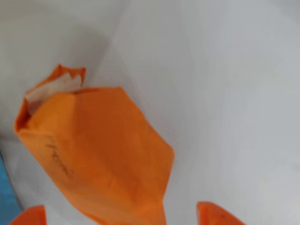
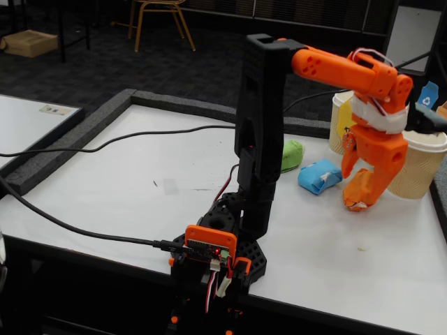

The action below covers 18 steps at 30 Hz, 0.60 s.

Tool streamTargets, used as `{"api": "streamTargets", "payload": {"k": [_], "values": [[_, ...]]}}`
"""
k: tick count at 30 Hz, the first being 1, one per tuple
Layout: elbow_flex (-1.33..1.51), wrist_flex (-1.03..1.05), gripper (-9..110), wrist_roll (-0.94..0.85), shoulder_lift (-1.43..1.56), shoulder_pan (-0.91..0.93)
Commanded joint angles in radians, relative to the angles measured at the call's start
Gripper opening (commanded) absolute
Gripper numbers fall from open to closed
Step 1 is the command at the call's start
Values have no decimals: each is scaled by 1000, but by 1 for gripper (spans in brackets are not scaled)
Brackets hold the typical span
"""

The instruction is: Sort rubbish by color.

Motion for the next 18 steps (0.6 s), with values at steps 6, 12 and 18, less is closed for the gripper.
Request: {"api": "streamTargets", "payload": {"k": [6,12,18], "values": [[-118,-25,24,-23,28,12],[-94,-78,24,-23,26,-11],[-95,-80,24,-23,26,-26]]}}
